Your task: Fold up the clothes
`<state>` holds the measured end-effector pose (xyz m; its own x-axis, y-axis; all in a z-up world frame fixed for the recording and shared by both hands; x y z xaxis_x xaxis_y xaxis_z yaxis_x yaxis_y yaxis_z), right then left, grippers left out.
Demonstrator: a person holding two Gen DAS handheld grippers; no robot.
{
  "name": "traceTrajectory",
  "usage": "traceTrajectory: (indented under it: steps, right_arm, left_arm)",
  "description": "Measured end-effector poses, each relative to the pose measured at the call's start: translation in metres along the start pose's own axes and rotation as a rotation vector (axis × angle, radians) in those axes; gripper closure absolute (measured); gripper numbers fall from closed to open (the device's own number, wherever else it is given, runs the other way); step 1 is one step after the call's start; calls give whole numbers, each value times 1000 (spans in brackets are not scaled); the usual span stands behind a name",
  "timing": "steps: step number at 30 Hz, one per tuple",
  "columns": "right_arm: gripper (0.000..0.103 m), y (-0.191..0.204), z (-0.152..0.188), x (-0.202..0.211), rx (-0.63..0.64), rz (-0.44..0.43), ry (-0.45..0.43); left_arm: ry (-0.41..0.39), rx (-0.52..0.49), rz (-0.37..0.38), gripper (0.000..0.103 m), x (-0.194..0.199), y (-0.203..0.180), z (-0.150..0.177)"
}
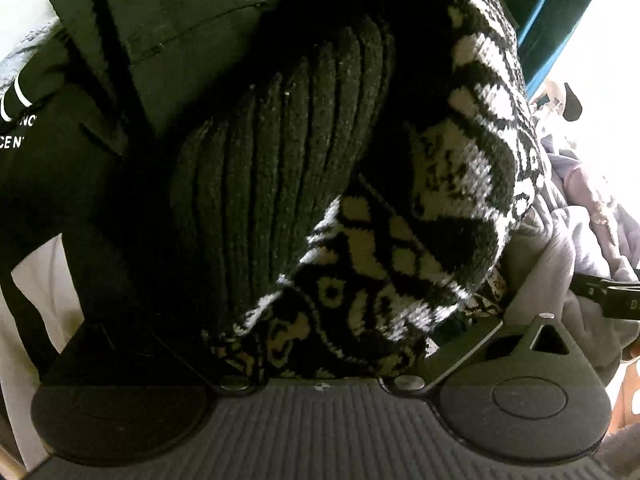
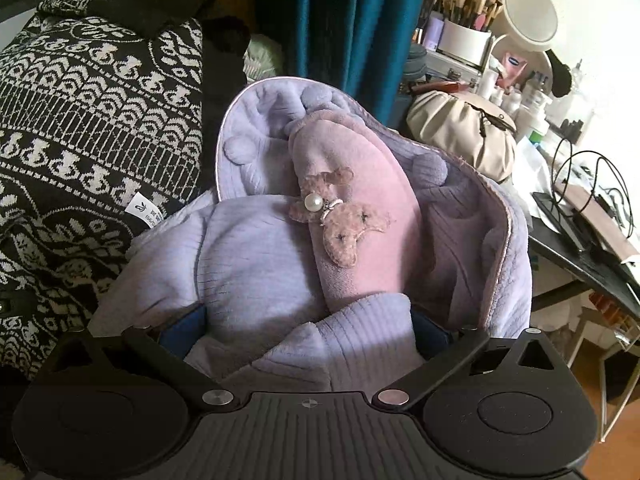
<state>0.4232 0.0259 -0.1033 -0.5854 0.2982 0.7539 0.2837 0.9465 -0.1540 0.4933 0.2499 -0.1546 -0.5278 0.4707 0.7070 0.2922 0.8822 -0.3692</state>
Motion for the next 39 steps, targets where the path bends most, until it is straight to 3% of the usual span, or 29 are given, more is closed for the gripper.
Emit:
traceTrajectory:
  steps: [17, 24, 27, 31, 34, 39]
  right_arm:
    - [1, -5, 7, 1, -22, -22, -38]
    - [1, -8, 12, 3, -32, -37, -66]
    - [1, -9, 13, 3, -37, -43, -77]
    - [1, -12, 14, 3, -45, -58, -84]
    - [1, -15, 15, 3, -52, -69, -91]
    - [1, -18, 19, 5, -59, -82, -104]
  left_arm:
    - [-38, 60, 55, 0, 38, -10, 33]
    - [-158, -40, -9, 0, 81, -35, 40]
    - [-197, -110, -27, 0, 93, -31, 22]
    - [-200, -196, 28, 0, 93, -38, 6]
    - [-224, -222, 25, 0, 82, -43, -31]
    - [-298, -239, 16, 0, 87, -50, -46]
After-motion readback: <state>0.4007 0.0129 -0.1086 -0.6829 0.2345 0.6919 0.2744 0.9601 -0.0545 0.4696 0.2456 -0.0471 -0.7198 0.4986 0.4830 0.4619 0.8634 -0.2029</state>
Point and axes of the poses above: each gripper's, at about its wrist camera, not at the fingertips, and x roughly against the way its jaws point, y to its left, z to its underside, the point moved 1 cm from there along -x, roughly the way its jaws point
